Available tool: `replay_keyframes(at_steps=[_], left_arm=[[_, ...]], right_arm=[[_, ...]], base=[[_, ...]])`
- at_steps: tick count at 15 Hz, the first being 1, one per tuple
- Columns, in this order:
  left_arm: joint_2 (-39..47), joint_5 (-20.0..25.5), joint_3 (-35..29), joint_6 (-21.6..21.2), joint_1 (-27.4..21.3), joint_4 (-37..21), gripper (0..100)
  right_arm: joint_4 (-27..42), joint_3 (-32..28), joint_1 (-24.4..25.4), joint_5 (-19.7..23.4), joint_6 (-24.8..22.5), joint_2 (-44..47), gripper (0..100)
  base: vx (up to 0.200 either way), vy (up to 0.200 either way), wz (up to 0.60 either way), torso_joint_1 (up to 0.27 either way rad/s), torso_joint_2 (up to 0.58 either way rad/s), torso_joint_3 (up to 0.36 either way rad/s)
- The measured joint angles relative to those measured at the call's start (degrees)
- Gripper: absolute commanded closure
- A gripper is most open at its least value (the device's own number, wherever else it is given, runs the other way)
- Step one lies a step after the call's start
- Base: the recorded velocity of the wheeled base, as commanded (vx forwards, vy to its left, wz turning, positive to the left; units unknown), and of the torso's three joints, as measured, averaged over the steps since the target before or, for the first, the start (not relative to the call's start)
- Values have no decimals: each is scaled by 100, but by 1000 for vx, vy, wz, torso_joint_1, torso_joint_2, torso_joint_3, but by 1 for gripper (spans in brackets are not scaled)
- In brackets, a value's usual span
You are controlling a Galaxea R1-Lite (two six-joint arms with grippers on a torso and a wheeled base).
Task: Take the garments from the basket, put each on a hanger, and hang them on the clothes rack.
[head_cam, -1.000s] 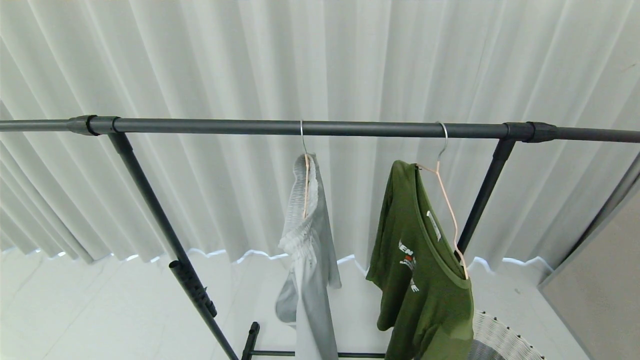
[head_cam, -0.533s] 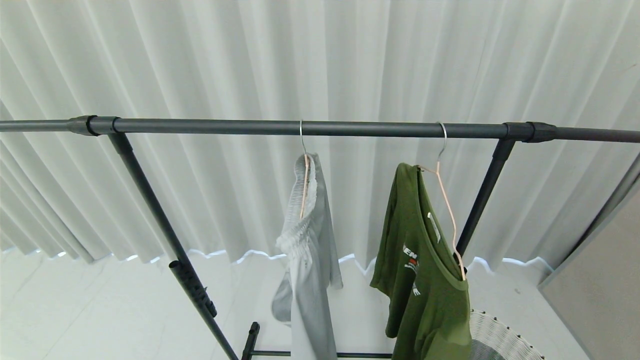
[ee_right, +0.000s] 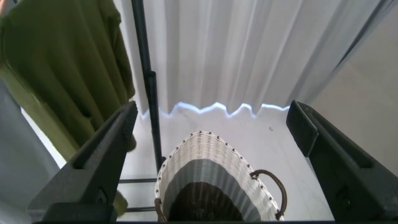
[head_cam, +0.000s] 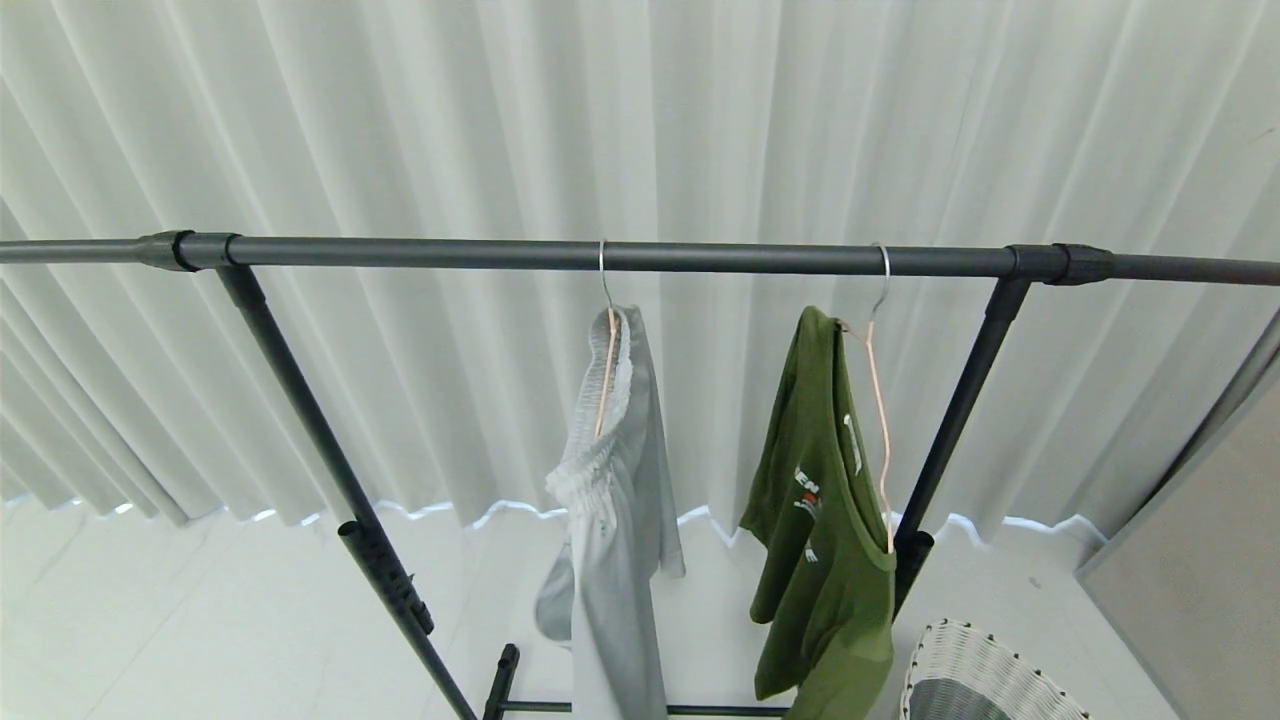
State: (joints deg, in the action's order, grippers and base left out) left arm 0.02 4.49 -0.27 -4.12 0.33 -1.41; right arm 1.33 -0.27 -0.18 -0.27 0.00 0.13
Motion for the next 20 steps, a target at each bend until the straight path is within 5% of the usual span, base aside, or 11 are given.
replay_keyframes(at_steps=[20], left_arm=[[0,0,0,-1,-2,0,0]], right_arm=[[0,0,2,2,0,-2,0]], base=[[0,0,0,0,0,0]])
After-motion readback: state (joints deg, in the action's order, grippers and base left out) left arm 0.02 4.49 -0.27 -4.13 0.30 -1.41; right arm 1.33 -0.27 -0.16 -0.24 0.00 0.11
